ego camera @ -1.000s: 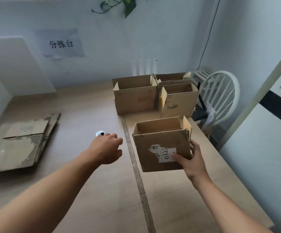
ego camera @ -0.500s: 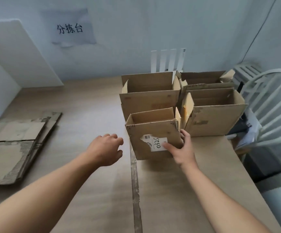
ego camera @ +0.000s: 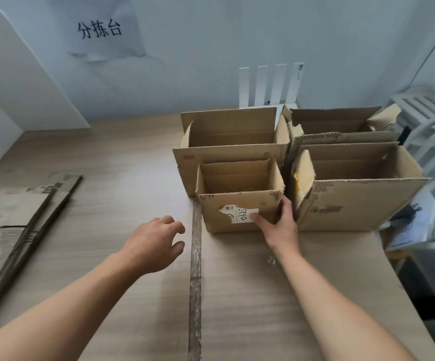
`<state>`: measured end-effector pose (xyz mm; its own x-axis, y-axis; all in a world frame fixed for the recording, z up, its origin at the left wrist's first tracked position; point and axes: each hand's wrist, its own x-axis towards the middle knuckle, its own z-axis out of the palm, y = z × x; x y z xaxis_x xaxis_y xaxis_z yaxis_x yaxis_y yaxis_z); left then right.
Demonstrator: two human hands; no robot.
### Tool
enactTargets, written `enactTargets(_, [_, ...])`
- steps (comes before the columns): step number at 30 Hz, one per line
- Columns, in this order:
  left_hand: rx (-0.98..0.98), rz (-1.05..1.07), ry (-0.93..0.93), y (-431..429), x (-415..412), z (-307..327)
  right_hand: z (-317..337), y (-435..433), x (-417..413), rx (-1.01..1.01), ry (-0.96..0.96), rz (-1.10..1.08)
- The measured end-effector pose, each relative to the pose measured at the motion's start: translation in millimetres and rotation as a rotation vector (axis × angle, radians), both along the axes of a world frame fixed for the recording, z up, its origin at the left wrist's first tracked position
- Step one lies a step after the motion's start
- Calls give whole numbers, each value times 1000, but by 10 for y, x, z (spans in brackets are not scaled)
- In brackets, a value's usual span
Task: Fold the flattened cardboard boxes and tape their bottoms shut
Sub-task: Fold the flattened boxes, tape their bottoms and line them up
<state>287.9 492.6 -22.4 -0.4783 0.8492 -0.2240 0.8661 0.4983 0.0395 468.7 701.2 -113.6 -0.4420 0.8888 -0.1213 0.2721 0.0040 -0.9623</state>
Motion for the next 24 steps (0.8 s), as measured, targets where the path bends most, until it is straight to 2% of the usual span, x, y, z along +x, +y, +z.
enactTargets(6, [10,33,-82,-3,22,15,-28,36,-98,-15,-151,-67])
enactTargets(13, [45,-10,-99,-175,93,238,246,-470,208,2,-321,-118])
enactTargets(18, [81,-22,-132,-450,280,400,605,-1185,558,116,-447,73])
enactTargets(24, [64,-57,-84,-939,532,592,1076,-1943,793,396,-741,382])
